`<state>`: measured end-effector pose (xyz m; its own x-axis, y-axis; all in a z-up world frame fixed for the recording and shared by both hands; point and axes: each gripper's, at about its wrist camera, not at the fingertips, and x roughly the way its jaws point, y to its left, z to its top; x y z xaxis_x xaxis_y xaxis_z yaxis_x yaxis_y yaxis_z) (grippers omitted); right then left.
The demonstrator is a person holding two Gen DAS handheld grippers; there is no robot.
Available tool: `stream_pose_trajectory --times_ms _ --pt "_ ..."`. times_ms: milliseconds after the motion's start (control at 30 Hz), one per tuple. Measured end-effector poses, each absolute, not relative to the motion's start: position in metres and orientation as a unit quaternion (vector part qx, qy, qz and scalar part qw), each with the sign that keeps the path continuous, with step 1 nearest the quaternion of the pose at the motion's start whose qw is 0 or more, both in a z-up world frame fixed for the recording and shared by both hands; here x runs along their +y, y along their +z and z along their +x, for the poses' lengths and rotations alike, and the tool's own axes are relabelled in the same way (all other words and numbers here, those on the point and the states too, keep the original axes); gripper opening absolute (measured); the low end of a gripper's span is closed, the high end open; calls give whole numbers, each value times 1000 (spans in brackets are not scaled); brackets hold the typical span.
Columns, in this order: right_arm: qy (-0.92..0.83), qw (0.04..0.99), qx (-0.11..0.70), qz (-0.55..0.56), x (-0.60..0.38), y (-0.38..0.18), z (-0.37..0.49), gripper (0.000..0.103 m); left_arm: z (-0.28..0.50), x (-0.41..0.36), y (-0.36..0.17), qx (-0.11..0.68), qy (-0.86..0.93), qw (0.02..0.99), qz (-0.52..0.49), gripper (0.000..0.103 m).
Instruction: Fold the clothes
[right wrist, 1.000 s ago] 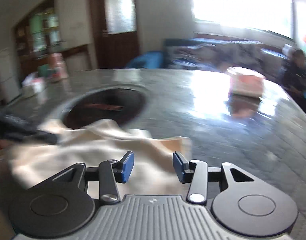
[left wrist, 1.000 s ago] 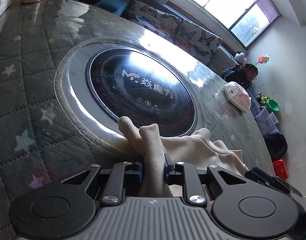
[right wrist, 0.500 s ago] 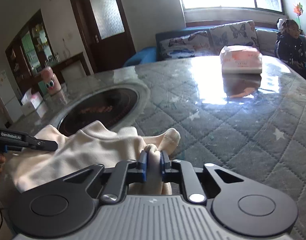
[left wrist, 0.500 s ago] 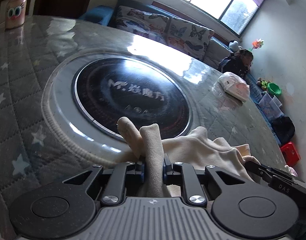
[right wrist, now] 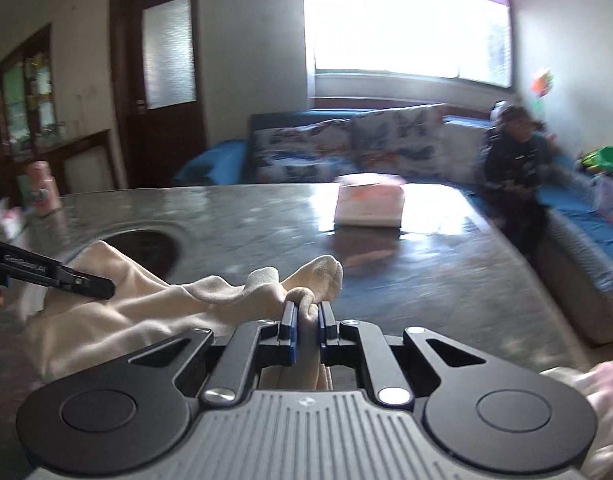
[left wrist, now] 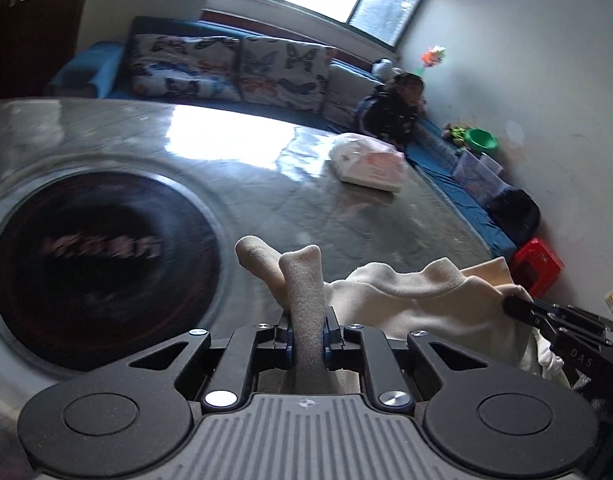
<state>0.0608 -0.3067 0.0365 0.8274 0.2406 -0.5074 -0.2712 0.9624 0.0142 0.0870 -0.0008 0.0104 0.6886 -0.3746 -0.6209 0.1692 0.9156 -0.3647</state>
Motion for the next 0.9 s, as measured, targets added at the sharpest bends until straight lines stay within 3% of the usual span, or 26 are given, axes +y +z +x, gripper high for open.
stream_pose_trajectory --times_ms 500,700,833,900 --pt "21 959 280 -51 -369 21 115 9 153 -93 -5 386 -192 898 -91 15" --pt "1 952 304 -41 -376 1 130 12 161 -90 -17 399 -170 897 -82 23" --pt "-14 953 297 -48 -376 -2 130 18 158 -86 -13 389 -158 905 -71 39" --pt "-1 954 297 -43 -373 -1 129 19 156 -86 -11 380 -153 910 -63 41"
